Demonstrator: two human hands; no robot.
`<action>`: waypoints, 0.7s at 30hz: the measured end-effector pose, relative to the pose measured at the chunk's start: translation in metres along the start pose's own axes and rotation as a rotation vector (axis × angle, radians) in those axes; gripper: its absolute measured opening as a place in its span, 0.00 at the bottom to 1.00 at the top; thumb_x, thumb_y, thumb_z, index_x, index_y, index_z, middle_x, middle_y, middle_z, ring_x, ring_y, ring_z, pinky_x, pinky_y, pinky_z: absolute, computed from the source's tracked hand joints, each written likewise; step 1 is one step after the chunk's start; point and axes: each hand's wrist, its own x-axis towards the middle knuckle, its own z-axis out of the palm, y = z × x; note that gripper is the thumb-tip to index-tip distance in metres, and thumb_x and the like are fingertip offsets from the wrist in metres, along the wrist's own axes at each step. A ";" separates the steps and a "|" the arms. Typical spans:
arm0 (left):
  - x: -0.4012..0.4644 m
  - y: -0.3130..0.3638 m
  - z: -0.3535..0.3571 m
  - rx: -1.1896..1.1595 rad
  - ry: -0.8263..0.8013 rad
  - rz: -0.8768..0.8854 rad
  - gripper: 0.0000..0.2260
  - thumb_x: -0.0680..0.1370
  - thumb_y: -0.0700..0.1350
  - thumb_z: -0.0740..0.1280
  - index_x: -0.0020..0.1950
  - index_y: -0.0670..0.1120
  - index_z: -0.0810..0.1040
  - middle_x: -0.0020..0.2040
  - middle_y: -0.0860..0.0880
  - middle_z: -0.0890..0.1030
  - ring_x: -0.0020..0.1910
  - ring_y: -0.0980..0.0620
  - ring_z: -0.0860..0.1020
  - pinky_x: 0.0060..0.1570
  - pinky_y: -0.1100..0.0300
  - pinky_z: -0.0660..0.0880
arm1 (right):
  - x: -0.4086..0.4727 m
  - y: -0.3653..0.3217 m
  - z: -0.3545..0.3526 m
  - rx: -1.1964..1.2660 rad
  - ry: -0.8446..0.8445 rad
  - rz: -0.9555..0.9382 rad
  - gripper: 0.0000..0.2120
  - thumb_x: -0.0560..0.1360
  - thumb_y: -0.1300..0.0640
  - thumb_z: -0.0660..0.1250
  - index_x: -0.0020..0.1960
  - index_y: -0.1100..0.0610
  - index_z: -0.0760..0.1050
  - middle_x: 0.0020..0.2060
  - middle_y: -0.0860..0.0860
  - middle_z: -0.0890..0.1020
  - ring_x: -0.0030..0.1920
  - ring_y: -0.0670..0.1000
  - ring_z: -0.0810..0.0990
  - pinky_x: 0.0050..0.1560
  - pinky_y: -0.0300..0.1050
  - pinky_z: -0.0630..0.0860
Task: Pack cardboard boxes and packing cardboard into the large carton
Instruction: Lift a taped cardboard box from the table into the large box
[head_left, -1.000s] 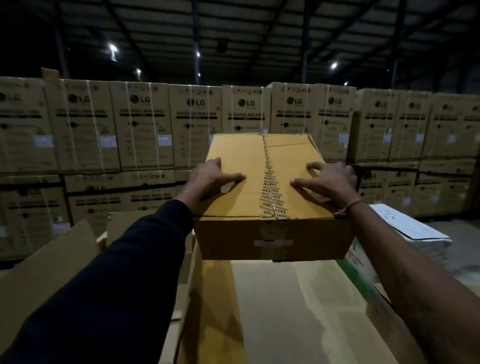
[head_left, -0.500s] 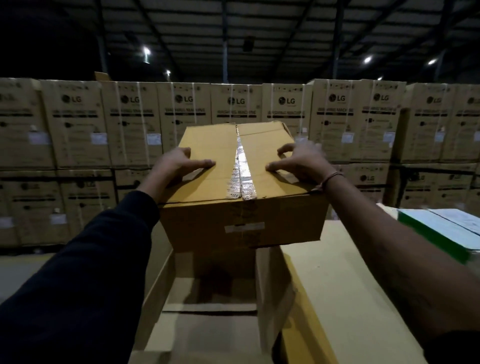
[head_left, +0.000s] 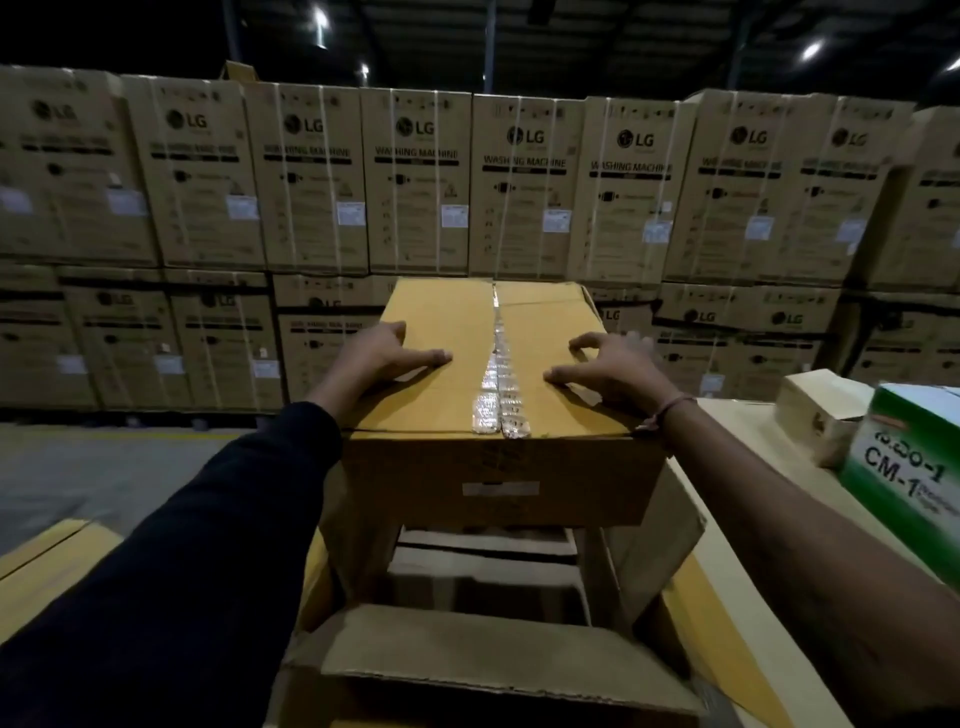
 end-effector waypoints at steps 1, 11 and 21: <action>-0.003 -0.006 0.009 0.015 -0.015 0.007 0.54 0.62 0.77 0.72 0.80 0.50 0.65 0.73 0.42 0.72 0.66 0.41 0.75 0.50 0.50 0.74 | -0.005 0.004 0.010 0.002 -0.006 0.002 0.41 0.69 0.25 0.71 0.76 0.42 0.70 0.71 0.60 0.69 0.69 0.63 0.65 0.57 0.51 0.65; -0.034 -0.053 0.092 0.079 -0.180 0.015 0.52 0.66 0.78 0.68 0.80 0.48 0.65 0.74 0.42 0.74 0.67 0.42 0.76 0.55 0.53 0.75 | -0.032 0.046 0.110 0.073 -0.178 0.107 0.43 0.67 0.22 0.69 0.76 0.41 0.71 0.71 0.57 0.73 0.70 0.60 0.70 0.68 0.54 0.71; -0.022 -0.060 0.122 0.067 -0.216 0.010 0.46 0.71 0.72 0.70 0.80 0.46 0.64 0.77 0.40 0.69 0.71 0.41 0.72 0.66 0.44 0.75 | -0.013 0.061 0.142 0.036 -0.203 0.130 0.41 0.69 0.23 0.68 0.76 0.42 0.71 0.72 0.56 0.72 0.72 0.61 0.66 0.64 0.50 0.65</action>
